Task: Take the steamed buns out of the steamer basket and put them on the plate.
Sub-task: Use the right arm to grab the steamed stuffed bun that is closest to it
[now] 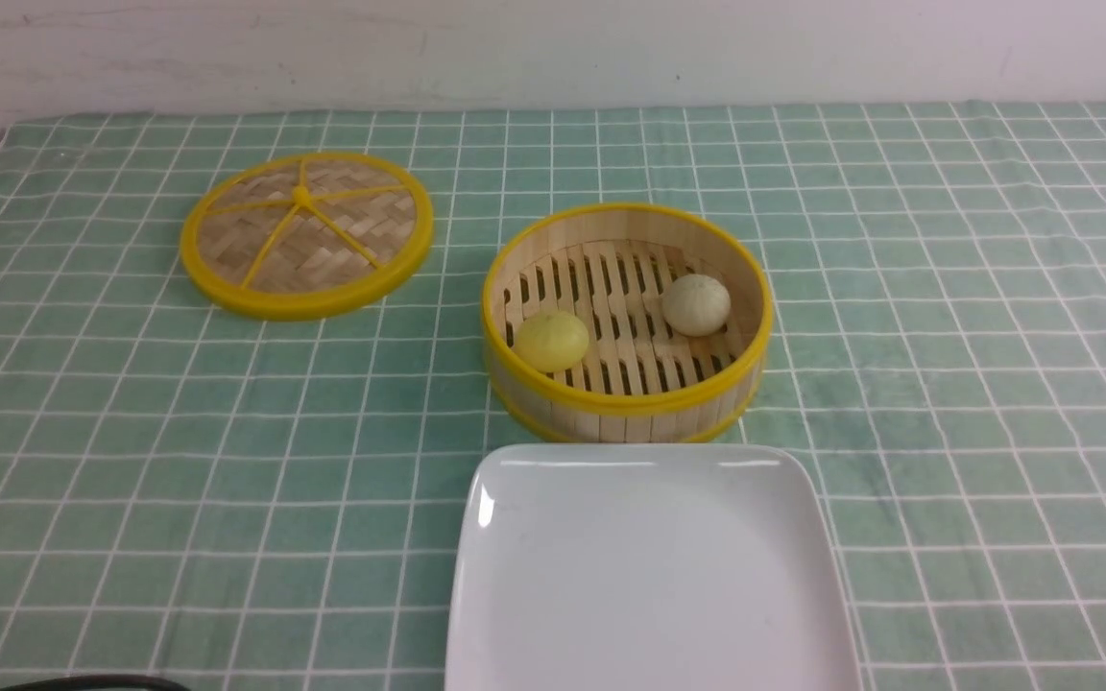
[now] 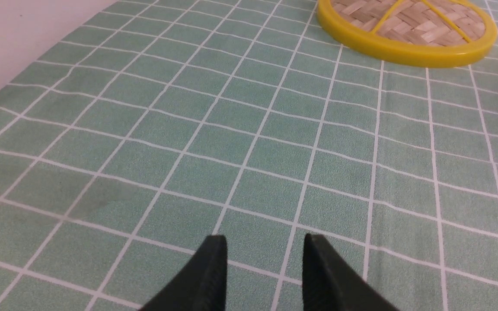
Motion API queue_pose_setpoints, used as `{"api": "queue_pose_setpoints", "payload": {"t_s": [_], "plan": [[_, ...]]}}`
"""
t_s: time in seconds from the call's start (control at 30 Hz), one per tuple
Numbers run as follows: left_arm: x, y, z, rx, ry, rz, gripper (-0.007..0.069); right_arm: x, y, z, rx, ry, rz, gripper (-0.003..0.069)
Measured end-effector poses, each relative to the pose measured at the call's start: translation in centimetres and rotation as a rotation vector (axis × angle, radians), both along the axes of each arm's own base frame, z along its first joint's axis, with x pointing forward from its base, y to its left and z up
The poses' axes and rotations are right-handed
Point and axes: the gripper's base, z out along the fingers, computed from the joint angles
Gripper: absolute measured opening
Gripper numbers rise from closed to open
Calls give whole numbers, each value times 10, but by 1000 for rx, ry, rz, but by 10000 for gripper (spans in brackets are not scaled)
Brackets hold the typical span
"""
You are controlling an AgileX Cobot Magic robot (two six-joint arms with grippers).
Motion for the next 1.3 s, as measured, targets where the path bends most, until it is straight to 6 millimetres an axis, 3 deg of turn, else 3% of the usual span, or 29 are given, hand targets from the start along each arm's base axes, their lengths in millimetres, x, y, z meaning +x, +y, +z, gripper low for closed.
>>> {"api": "queue_pose_setpoints", "payload": {"t_s": [0.17, 0.2, 0.27, 0.3, 0.33, 0.37, 0.4, 0.43, 0.57, 0.6, 0.73, 1.0, 1.3], "plan": [[0, 0, 0, 0, 0, 0, 277, 2, 1, 6, 147, -87, -27, 240], [0, 0, 0, 0, 0, 0, 277, 2, 1, 14, 169, -131, -28, 240], [0, 0, 0, 0, 0, 0, 277, -1, 2, 40, 185, -230, -22, 240], [0, 0, 0, 0, 0, 0, 277, -1, 2, 43, 184, -240, -21, 240], [0, 0, 0, 0, 0, 0, 277, -7, 3, 69, 188, -326, -12, 240], [0, 0, 0, 0, 0, 0, 277, -7, 3, 72, 192, -336, -11, 240], [0, 0, 0, 0, 0, 0, 277, -12, 4, 89, 194, -387, -4, 240], [0, 0, 0, 0, 0, 0, 277, -22, 5, 115, 197, -457, 6, 240], [0, 0, 0, 0, 0, 0, 277, -55, 9, 169, 199, -555, 26, 240], [0, 0, 0, 0, 0, 0, 277, -57, 9, 171, 199, -552, 27, 240], [0, 0, 0, 0, 0, 0, 277, -93, 13, 211, 184, -686, 47, 240], [0, 0, 0, 1, 0, -8, 277, -104, 15, 227, 200, -849, 76, 240], [1, -4, 0, 3, 1, -78, 277, -97, 24, 211, 379, -647, 156, 240]]}}
